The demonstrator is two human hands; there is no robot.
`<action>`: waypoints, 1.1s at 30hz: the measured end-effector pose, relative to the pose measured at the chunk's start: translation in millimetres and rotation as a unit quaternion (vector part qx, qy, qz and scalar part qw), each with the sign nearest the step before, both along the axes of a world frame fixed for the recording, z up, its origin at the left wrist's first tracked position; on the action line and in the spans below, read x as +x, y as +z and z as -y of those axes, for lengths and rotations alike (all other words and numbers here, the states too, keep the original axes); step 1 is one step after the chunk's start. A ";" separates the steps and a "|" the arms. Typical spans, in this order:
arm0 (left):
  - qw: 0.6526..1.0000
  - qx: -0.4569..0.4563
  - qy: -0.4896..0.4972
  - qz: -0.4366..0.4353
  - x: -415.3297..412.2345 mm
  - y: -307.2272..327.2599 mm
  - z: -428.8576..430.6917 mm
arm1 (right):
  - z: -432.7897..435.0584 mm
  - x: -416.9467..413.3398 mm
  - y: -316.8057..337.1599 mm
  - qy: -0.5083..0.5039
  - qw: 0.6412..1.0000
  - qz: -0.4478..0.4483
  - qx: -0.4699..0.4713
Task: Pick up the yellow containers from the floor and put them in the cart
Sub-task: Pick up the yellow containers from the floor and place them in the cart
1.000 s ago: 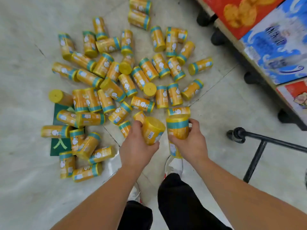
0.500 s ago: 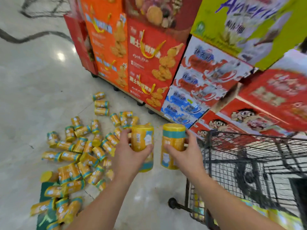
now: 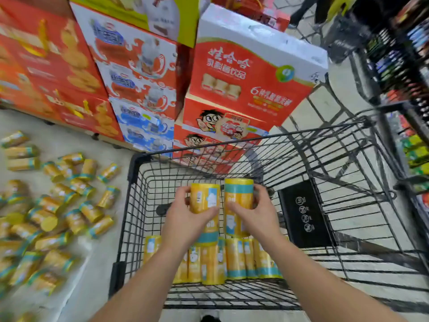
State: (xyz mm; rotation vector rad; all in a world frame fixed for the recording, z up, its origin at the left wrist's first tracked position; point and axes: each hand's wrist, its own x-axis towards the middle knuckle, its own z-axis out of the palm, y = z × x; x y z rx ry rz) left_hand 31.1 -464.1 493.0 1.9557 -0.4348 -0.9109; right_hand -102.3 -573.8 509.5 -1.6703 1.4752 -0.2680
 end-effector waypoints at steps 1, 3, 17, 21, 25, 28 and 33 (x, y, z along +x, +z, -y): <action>1.000 0.018 -0.009 -0.010 -18.8 -10.2 11.3 | 11.2 -21.3 -14.6 -0.008 1.000 -0.017 0.011; 0.997 0.061 -0.029 -0.025 -49.1 -35.6 26.9 | 27.1 -54.4 -40.9 -0.008 0.997 -0.061 0.039; 0.928 0.316 -0.187 0.070 -140.9 -147.1 69.9 | 50.1 -113.9 -167.2 0.108 0.934 -0.298 0.167; 0.921 0.324 -0.202 0.076 -144.2 -145.0 69.6 | 54.7 -115.1 -165.6 0.136 0.927 -0.295 0.189; 0.895 0.360 -0.248 0.085 -139.2 -143.9 60.9 | 54.6 -118.5 -160.8 0.183 0.910 -0.310 0.206; 0.882 0.371 -0.269 0.108 -135.9 -141.6 55.9 | 51.6 -117.5 -159.7 0.192 0.907 -0.316 0.201; 0.889 0.355 -0.263 0.124 -127.3 -143.3 49.3 | 48.2 -109.0 -156.6 0.198 0.899 -0.333 0.203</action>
